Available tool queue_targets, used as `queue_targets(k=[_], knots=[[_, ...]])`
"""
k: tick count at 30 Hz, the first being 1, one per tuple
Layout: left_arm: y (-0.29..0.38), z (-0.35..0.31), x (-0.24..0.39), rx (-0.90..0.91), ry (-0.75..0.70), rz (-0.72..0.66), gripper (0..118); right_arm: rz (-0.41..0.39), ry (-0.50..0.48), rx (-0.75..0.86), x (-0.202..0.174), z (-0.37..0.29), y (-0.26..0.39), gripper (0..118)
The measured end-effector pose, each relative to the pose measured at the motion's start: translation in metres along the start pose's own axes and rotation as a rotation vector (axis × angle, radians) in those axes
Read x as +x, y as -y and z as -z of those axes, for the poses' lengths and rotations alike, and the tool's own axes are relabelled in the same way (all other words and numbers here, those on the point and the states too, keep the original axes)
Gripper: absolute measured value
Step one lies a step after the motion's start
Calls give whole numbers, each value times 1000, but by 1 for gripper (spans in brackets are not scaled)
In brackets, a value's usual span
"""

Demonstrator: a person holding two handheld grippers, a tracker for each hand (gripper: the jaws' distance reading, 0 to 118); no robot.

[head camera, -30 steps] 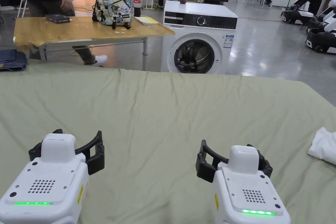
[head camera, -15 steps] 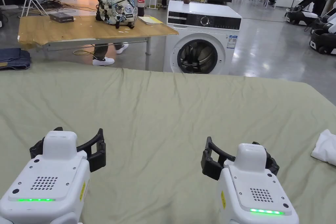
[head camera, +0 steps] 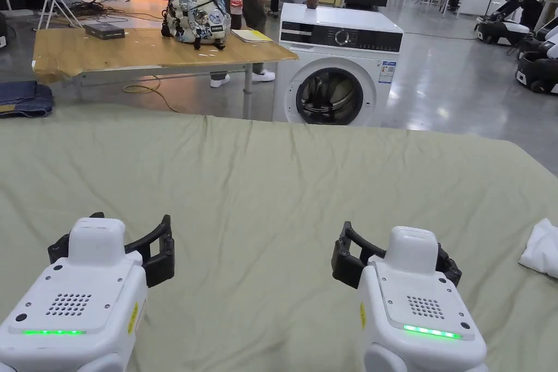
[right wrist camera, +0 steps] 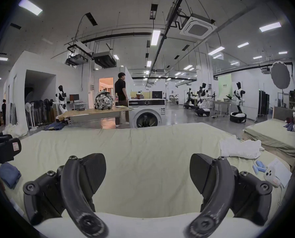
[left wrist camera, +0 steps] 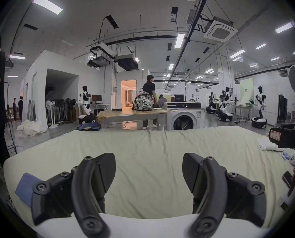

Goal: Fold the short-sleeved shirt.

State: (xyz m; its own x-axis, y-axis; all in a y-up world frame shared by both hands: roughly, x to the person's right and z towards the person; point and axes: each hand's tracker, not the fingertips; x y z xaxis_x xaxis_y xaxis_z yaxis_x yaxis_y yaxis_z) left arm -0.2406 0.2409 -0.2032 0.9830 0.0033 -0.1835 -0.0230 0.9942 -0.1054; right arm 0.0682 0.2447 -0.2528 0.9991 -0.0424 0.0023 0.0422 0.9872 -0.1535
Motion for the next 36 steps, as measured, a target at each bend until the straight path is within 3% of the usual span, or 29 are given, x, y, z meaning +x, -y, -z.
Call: queue_targets(k=[3, 8, 13, 18, 25, 30, 36], knots=[[1, 0, 0, 15, -3, -4, 81, 15, -2, -16, -4, -1, -1, 101], [-1, 2, -4, 7, -12, -19, 81, 9, 75, -84, -13, 0, -5, 101], [-1, 3, -8, -1, -36, -17, 83, 64, 42, -120, -9, 3, -7, 101], [2, 1, -11, 42, -54, 28, 84, 81, 76, -155, -6, 8, -9, 101], [0, 2, -10, 18, -37, 41, 84, 44, 74, -139, -7, 8, -6, 101], [2, 3, -11, -1, -27, 39, 84, 81, 52, -153, -2, 10, -7, 101], [4, 4, -12, -11, -24, 32, 84, 54, 35, -148, 0, 15, -4, 101]])
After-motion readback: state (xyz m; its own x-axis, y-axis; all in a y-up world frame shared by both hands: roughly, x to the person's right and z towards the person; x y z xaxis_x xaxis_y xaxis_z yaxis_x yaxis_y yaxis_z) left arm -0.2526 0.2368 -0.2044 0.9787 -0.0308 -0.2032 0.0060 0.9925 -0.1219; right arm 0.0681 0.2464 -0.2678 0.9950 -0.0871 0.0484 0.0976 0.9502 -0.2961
